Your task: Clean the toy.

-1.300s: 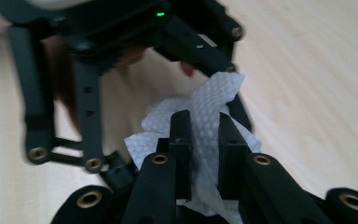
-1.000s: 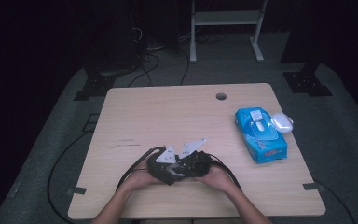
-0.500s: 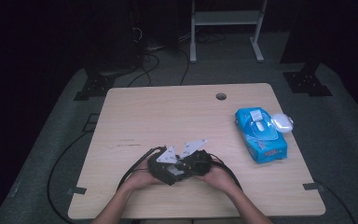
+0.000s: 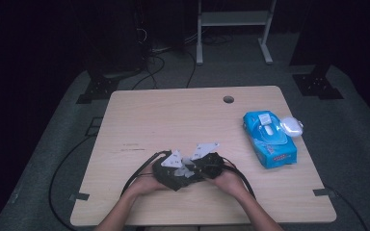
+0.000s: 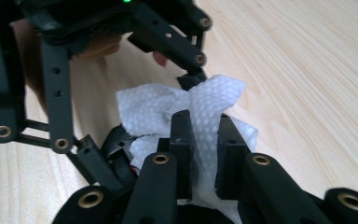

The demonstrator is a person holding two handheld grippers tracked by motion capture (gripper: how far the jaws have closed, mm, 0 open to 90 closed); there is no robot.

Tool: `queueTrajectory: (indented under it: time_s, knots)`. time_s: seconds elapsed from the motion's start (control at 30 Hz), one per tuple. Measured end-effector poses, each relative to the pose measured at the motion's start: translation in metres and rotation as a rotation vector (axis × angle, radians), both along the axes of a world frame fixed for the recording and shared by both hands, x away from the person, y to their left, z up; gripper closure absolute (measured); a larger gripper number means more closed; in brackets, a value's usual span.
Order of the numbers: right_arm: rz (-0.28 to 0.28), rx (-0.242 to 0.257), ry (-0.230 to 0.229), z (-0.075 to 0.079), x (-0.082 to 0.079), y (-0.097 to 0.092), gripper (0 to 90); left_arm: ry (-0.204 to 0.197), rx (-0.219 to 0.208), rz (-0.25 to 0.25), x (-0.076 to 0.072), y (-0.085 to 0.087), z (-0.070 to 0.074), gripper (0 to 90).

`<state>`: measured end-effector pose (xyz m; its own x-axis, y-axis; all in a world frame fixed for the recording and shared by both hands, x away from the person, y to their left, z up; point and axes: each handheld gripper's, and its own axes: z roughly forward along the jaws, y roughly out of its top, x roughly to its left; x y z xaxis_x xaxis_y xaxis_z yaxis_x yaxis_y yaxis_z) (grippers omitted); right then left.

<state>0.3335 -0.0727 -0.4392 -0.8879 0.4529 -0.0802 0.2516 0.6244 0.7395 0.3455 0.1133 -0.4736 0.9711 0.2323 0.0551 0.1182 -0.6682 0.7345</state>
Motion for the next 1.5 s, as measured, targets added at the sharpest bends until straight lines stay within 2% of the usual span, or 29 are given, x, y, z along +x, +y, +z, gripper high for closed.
queueTrajectory:
  time_s: [0.07,0.17,0.23,0.33,0.37,0.4,0.5,0.57,0.67,0.73,0.8,0.83,0.87,0.9,0.93,0.97,1.07,1.23,1.37,1.43,1.5]
  knots:
    - [0.003,-0.011,-0.005,0.000,0.001,-0.001,79.8,0.001,-0.001,0.000,0.000,0.000,-0.001,23.9]
    - [-0.050,-0.011,0.007,0.002,0.006,-0.013,79.9,0.001,-0.006,-0.002,0.000,0.001,-0.001,23.9]
    - [-0.063,0.002,0.025,0.002,0.006,-0.017,79.9,-0.002,-0.004,-0.002,0.000,0.000,0.000,23.9]
    - [-0.015,0.021,0.048,0.001,0.002,-0.006,79.9,-0.006,0.001,-0.001,0.001,-0.002,0.000,23.9]
    - [0.019,0.024,0.054,-0.001,-0.001,0.000,79.8,-0.012,0.021,-0.009,0.001,-0.001,0.000,23.9]
    - [0.058,0.018,0.059,-0.002,-0.005,0.006,79.8,-0.013,0.021,-0.007,0.001,-0.001,-0.001,23.9]
    - [0.117,-0.006,0.071,-0.004,-0.010,0.011,79.7,-0.014,0.024,-0.005,0.000,0.000,-0.003,23.9]
    - [0.113,-0.003,0.084,-0.002,-0.008,0.002,79.7,-0.014,0.017,-0.004,0.000,-0.001,-0.002,23.9]
    - [0.060,0.000,0.089,0.001,-0.005,-0.015,79.8,-0.011,0.012,-0.007,0.001,-0.001,-0.001,23.9]
    - [0.040,0.012,0.105,0.002,-0.004,-0.018,79.8,-0.014,0.007,-0.007,0.001,-0.002,0.001,23.9]
    - [0.062,0.018,0.106,0.001,-0.006,-0.011,79.8,-0.017,0.008,-0.005,0.000,-0.003,0.001,23.9]
    - [0.083,0.015,0.106,0.000,-0.007,-0.006,79.7,-0.027,0.037,-0.017,0.001,-0.002,0.001,23.9]
    - [0.099,-0.003,0.088,-0.001,-0.010,0.000,79.7,-0.020,0.028,-0.008,0.000,-0.002,-0.001,23.9]
    - [0.109,-0.007,0.083,-0.002,-0.010,0.002,79.7,-0.023,0.037,-0.017,0.000,-0.001,-0.001,23.9]
    - [0.113,-0.005,0.091,-0.002,-0.009,0.001,79.7,-0.012,0.022,-0.010,0.000,0.000,-0.002,23.9]
    - [0.109,0.005,0.108,-0.002,-0.008,-0.002,79.7,-0.012,0.018,-0.008,0.000,0.000,-0.002,23.9]
    - [0.071,0.010,0.113,0.001,-0.006,-0.017,79.7,-0.005,0.008,-0.005,0.001,0.000,-0.002,23.9]
    - [-0.024,0.038,0.101,0.002,-0.006,-0.064,79.6,-0.013,-0.005,-0.004,0.001,0.001,0.000,24.0]
    - [-0.079,0.052,0.106,0.000,-0.010,-0.091,79.6,-0.010,-0.006,0.001,0.001,0.002,0.000,24.0]
    - [-0.093,0.055,0.104,0.000,-0.012,-0.097,79.6,-0.007,-0.009,0.001,0.001,0.002,-0.001,24.0]
    - [-0.098,0.059,0.102,0.000,-0.011,-0.096,79.6,-0.008,-0.006,0.005,0.002,0.002,-0.001,23.9]
